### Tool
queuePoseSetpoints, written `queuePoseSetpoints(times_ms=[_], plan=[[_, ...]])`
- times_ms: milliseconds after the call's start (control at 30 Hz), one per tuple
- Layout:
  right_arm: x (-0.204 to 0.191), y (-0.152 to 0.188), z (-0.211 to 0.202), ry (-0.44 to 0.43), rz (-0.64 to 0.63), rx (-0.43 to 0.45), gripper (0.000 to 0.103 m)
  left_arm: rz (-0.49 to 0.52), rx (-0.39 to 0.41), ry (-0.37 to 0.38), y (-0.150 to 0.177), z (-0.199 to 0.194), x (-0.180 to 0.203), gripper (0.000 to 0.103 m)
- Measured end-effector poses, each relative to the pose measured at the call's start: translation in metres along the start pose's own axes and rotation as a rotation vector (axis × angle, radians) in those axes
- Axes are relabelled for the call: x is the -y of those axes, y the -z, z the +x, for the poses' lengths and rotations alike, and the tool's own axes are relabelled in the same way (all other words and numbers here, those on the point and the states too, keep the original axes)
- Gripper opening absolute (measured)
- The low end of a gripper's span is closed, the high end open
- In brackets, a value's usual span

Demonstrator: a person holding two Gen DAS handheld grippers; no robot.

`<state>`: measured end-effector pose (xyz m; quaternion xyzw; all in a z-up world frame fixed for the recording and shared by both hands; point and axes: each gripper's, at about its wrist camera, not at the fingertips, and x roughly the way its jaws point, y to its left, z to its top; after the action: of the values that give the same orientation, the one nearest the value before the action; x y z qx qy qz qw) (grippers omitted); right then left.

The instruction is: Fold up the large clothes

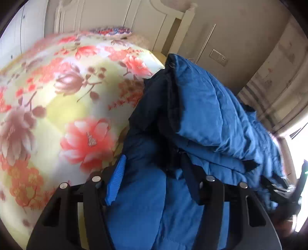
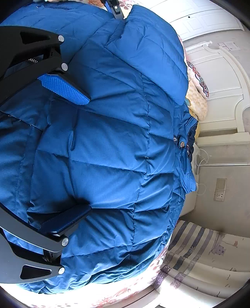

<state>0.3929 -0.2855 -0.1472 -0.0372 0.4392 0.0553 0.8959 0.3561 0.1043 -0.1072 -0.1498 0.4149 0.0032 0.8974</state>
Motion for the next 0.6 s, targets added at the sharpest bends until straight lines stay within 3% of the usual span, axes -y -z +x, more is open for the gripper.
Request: queuePoseSetpoints(times_ms=[67,133,333,500,600], plan=[[-0.001,0.001,-0.006,0.022,0.000,0.017,0.097,0.013,-0.008,-0.024,0.000,0.009,0.002,0.069],[-0.010,0.002,-0.017,0.074,-0.018,0.058,0.091,-0.042,-0.010,0.017,0.000,0.012,-0.006,0.073],[-0.106,-0.013,-0.065,-0.041,-0.280,0.278,0.091,-0.048,-0.005,0.011,-0.002,0.004,-0.024,0.076],[-0.177,-0.034,-0.054,-0.116,-0.454,0.289,0.091,-0.117,0.024,0.042,0.002,-0.004,-0.039,0.076],[-0.202,-0.038,-0.025,-0.123,-0.549,0.194,0.089,-0.167,0.045,0.097,0.002,-0.004,-0.051,0.075]])
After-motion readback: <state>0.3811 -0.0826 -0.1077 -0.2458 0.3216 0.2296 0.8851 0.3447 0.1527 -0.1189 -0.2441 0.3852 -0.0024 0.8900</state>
